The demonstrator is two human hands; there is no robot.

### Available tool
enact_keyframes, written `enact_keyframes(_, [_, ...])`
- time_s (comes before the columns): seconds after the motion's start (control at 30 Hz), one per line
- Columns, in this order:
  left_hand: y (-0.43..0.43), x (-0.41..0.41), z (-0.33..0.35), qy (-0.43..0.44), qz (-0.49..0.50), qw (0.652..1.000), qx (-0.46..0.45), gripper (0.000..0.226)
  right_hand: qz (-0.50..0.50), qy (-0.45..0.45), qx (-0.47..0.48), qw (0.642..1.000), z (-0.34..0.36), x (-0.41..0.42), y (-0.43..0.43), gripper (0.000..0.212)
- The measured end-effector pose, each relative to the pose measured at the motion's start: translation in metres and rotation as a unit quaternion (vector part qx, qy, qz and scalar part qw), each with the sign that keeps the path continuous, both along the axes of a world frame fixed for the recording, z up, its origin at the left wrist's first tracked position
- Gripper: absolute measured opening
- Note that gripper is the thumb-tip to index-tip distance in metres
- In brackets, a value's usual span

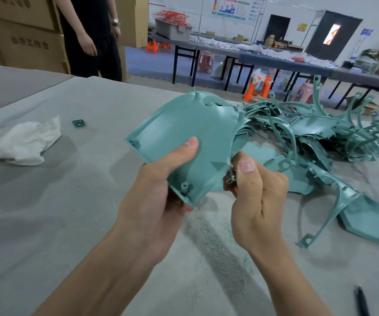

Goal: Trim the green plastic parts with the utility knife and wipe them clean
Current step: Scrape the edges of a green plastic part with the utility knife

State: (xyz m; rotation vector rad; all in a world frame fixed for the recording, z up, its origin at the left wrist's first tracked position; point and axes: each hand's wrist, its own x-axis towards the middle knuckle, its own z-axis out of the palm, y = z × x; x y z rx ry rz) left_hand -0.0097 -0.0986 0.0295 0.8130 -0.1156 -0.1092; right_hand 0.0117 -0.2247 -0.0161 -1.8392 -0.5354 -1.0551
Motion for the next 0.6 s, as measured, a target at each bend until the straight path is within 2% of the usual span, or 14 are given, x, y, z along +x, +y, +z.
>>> enact_keyframes(0.2, [-0.0007, -0.0003, 0.0000, 0.003, -0.034, 0.999, -0.015, 0.014, 0.019, 0.027, 0.021, 0.999, -0.0006, 0.0003, 0.0022, 0.038])
enact_keyframes(0.47, [-0.0028, -0.0021, -0.0023, -0.005, -0.011, 1.000, -0.009, 0.014, -0.040, 0.010, -0.006, 0.999, 0.0012, 0.0006, -0.0047, 0.040])
enact_keyframes(0.6, [-0.0042, -0.0014, -0.0023, -0.024, -0.008, 0.999, -0.031, 0.013, -0.007, 0.016, 0.011, 1.000, -0.0005, -0.0001, -0.0028, 0.039])
